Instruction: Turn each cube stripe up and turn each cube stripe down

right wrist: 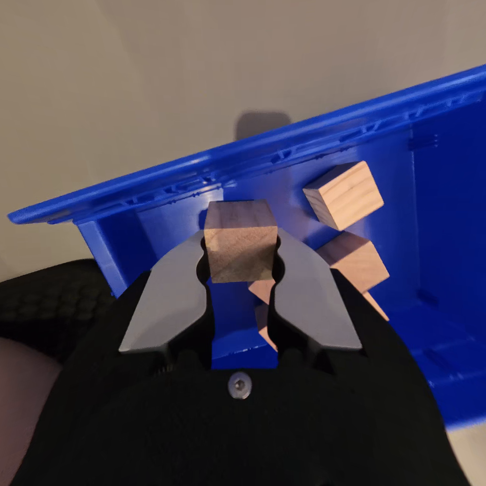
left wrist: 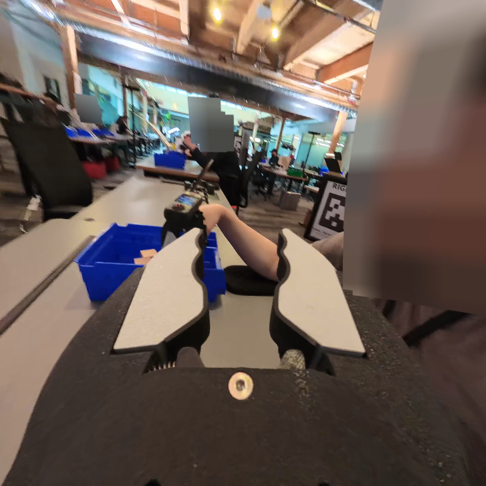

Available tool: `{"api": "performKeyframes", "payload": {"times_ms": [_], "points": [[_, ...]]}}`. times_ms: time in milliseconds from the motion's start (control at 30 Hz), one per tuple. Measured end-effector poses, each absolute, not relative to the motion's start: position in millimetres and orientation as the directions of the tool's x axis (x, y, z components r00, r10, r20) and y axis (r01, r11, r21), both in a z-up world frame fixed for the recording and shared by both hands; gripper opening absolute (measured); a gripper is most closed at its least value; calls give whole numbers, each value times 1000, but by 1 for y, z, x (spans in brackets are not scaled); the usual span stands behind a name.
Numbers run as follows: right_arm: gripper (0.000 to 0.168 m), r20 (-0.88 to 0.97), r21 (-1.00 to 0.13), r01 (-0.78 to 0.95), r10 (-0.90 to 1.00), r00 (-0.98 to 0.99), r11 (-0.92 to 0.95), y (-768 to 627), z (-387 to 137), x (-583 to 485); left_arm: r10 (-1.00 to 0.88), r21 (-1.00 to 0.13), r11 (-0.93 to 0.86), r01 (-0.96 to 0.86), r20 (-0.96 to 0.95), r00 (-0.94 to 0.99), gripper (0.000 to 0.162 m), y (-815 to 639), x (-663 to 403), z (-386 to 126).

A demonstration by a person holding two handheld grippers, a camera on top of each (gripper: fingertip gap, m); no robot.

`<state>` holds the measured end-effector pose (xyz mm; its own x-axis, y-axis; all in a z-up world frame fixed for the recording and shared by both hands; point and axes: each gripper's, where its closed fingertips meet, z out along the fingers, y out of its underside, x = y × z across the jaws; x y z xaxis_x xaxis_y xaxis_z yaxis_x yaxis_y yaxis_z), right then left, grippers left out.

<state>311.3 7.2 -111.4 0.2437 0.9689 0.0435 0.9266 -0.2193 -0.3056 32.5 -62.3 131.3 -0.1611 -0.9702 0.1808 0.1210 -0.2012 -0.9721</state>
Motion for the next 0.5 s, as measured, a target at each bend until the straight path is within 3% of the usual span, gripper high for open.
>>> {"api": "performKeyframes", "payload": {"times_ms": [300,500], "points": [[47,43,-139,954,961,274,-266,17,-148,321,-981,-981,-167,98,155,-115,47,-60,17,137],[47,45,-127,947,952,303,-295,22,-154,321,-977,-983,-158,92,143,-157,35,-63,9,135]]}}
